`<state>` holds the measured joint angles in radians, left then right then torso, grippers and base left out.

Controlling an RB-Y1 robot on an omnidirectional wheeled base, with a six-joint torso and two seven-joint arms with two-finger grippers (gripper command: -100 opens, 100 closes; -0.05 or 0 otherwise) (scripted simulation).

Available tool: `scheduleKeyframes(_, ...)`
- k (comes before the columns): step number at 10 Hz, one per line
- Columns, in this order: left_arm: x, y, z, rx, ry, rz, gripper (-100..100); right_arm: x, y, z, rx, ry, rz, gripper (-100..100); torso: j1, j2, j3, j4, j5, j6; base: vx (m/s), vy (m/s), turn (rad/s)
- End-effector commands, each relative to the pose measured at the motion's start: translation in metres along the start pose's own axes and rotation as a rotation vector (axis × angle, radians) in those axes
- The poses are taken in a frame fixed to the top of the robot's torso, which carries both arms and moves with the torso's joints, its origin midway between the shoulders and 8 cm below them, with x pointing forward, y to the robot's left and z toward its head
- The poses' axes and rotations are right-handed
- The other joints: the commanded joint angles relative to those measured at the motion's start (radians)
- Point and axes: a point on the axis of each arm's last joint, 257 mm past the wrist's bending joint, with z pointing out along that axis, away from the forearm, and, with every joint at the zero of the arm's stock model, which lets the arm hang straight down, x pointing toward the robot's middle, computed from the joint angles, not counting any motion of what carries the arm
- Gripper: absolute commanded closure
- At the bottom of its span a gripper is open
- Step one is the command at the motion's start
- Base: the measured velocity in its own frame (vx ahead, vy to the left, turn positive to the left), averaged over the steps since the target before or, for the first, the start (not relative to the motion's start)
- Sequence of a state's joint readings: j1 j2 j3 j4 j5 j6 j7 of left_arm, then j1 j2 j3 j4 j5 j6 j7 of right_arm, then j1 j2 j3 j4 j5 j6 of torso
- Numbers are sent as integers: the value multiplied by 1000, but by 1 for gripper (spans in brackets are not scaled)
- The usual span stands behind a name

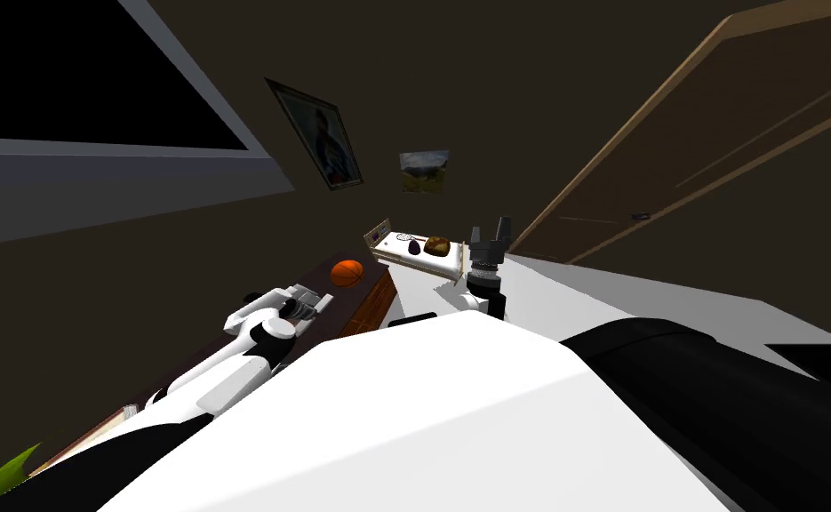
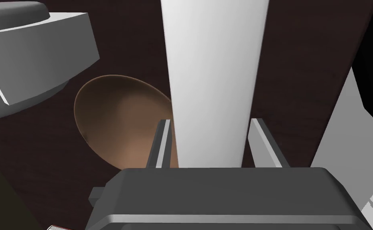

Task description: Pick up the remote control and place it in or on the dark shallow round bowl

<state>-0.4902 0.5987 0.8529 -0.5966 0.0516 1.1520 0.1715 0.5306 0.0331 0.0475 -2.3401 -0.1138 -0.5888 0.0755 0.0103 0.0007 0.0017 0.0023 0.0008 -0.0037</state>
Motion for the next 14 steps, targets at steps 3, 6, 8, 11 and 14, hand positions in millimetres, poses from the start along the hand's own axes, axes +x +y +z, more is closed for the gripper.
scheduleKeyframes(3, -23, -12, -9, 7, -9, -55, 100, 0, 0, 0, 0, 0, 0, 0, 1, -1, -1, 0, 0, 0, -11, 85, -119)
scheduleKeyframes(6, -57, 8, -1, -63, -37, -108, 100, 0, 0, 0, 0, 0, 0, 0, -5, -3, -2, -1, 0, 2, -7, 31, -127)
scheduleKeyframes(8, -86, 21, 2, -104, -62, -150, 100, 0, 0, 0, 0, 0, 0, 0, 2, -2, -1, -1, 1, 2, -23, 151, -243)
scheduleKeyframes(11, -122, 41, 5, -159, -94, -197, 100, 0, 0, 0, 0, 0, 0, 0, 4, -2, -2, -2, 2, 1, -16, 130, -182)
scheduleKeyframes(14, -145, 50, 1, -193, -110, -232, 100, 0, 0, 0, 0, 0, 0, 0, 5, -3, -3, -2, 1, 2, -18, 149, -173)
